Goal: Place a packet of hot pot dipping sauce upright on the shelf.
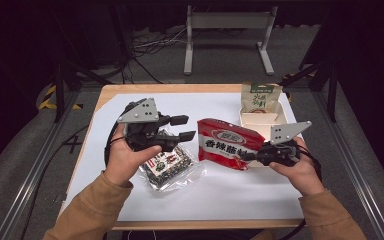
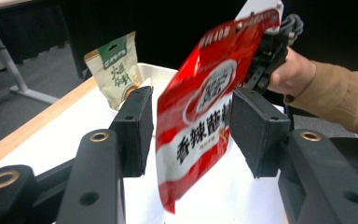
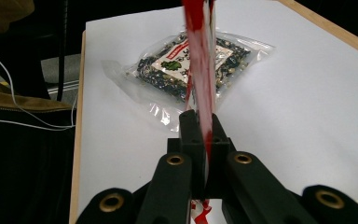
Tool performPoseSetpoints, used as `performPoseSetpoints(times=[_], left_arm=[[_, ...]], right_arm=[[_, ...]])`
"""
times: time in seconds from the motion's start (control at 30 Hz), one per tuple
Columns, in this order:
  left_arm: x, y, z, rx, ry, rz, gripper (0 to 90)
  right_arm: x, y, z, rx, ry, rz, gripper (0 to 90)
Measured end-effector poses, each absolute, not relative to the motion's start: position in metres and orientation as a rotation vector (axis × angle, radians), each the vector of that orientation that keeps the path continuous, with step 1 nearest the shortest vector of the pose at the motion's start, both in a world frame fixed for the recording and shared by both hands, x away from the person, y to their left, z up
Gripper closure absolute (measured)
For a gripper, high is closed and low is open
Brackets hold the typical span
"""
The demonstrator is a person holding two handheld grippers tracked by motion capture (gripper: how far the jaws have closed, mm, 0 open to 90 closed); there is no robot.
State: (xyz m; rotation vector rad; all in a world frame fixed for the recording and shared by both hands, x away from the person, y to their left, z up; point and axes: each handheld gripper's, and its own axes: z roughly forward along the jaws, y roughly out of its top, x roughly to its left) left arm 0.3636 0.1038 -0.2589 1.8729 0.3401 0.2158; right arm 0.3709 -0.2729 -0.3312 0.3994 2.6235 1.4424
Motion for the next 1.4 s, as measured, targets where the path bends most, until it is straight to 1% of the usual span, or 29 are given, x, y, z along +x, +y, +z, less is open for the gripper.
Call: performPoseSetpoints(times=[0.33, 0.5, 0.67, 0.93, 1.03, 1.4], left_arm=[[0.362, 0.121, -0.273, 1.896, 0.384, 0.244, 46.9], [0.361, 0.132, -0.283, 1.902, 0.432, 0.254, 46.0], [0.362, 0.142, -0.292, 1.907, 0.462, 0.269, 42.3], [0.363, 0.158, -0.308, 1.899, 0.525, 0.269, 39.6], [0.363, 0.161, -0.315, 1.915, 0.548, 0.28, 37.4], [0.363, 0.171, -0.327, 1.926, 0.596, 0.325, 35.3]], right_arm=[[0.381, -0.284, -0.311, 0.423, 2.62, 1.425, 90.0], [0.385, -0.29, -0.299, 0.429, 2.612, 1.425, 90.0], [0.39, -0.295, -0.292, 0.437, 2.604, 1.411, 90.0], [0.401, -0.305, -0.279, 0.456, 2.576, 1.385, 90.0], [0.409, -0.309, -0.275, 0.46, 2.558, 1.379, 89.9], [0.426, -0.325, -0.273, 0.505, 2.537, 1.367, 89.9]])
